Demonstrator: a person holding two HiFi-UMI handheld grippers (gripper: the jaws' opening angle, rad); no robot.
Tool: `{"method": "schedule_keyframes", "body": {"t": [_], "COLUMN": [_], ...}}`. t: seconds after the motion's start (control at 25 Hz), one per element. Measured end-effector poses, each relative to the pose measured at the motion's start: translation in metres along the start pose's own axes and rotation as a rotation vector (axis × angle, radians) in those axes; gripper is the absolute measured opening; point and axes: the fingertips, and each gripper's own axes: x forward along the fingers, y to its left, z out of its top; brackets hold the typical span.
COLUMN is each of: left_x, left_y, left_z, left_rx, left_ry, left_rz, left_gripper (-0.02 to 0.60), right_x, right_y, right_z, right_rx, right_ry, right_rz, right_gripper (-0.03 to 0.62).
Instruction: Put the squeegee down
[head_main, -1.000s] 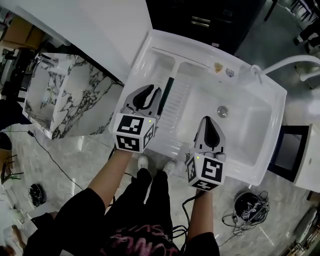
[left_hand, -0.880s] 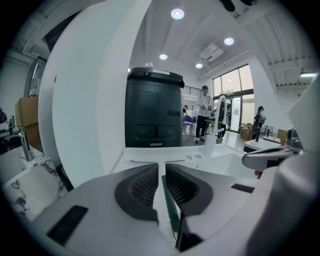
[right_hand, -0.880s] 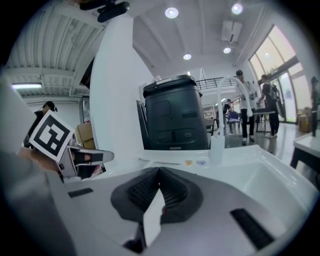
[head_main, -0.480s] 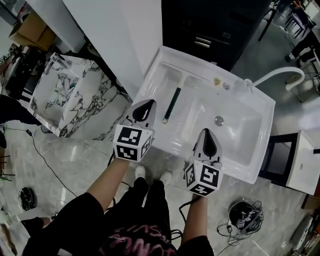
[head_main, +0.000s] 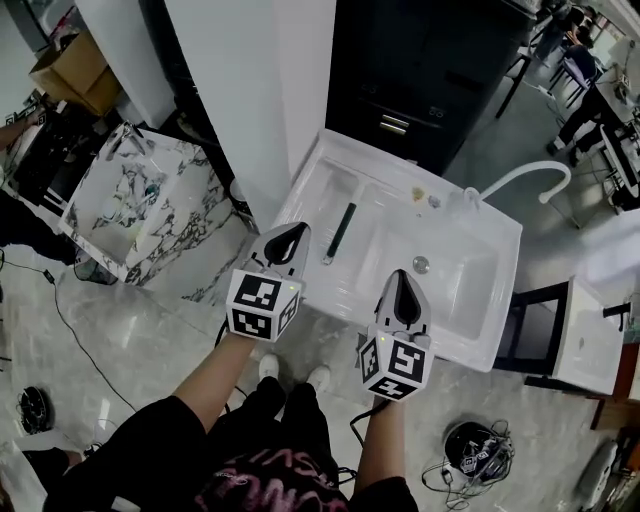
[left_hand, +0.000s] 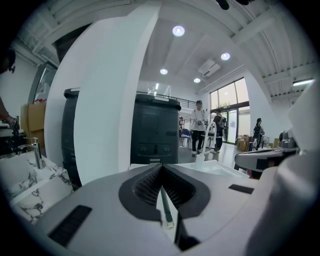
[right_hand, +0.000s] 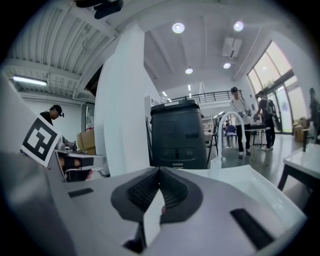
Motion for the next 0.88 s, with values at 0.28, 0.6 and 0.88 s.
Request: {"method": "schedule_keyframes", "body": {"t": [0.28, 0.6, 0.88], "left_x": [-0.028, -0.059, -0.083], "left_y": [-0.012, -0.023, -0.030], "left_z": [0.034, 0.075, 0.103], "left_rx": [0.007, 0.008, 0.022], "left_ry": [-0.058, -0.143, -0.215], "left_rz": [-0.019, -0.037, -0.054], "left_gripper": [0.009, 0.009, 0.009], "right_x": [-0.022, -0.044, -0.062], "right_y": [0.011, 0.024, 0.035], "right_z": [0.036, 0.078, 0.105], "right_rx": [-0.028, -0.063, -0.091], "right_ry": [-0.053, -0.121, -0.184], "right_rz": [-0.001, 0.012, 0.020], "right_gripper": [0.020, 0.020, 0.020]}}
